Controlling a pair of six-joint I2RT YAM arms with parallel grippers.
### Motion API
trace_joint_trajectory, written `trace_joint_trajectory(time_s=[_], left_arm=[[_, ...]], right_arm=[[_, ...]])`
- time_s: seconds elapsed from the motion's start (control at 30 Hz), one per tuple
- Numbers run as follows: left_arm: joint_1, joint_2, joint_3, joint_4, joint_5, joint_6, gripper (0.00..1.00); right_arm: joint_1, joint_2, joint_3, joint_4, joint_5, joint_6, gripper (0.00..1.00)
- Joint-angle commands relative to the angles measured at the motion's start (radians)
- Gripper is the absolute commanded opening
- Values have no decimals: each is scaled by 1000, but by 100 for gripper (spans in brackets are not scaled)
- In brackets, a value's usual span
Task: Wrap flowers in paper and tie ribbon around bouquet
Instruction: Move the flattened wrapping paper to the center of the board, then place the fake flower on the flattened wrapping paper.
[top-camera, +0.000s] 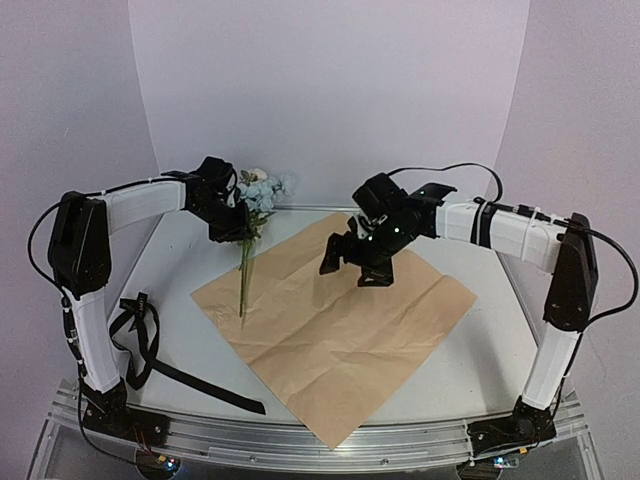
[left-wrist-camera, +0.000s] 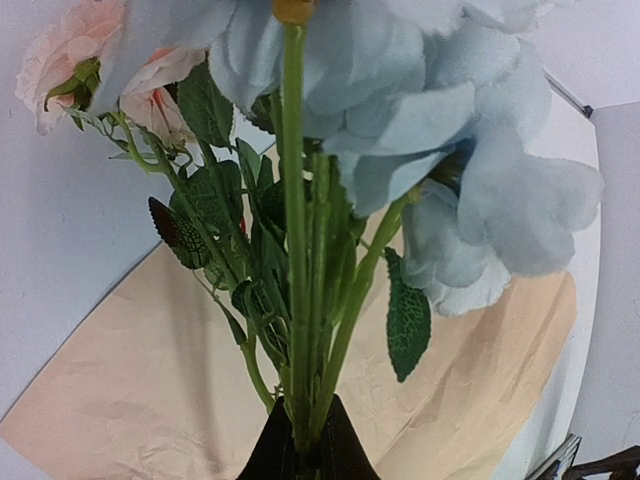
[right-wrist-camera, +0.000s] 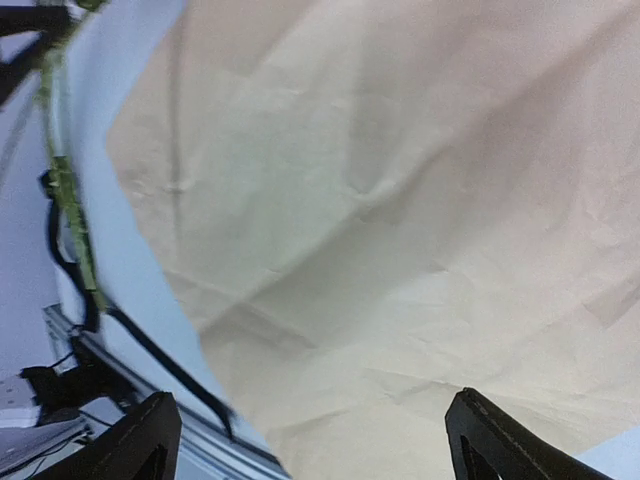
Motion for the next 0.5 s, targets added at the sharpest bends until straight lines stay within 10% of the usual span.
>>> trace_joint_trajectory(time_s=[0.0, 0.47], left_arm=[[-15, -26, -8, 76, 11, -38, 0], [-51, -22, -101, 176, -3, -82, 0]], right_arm=[[12, 25, 95, 122, -193, 110, 96], [73, 246, 146, 622, -348, 715, 90]])
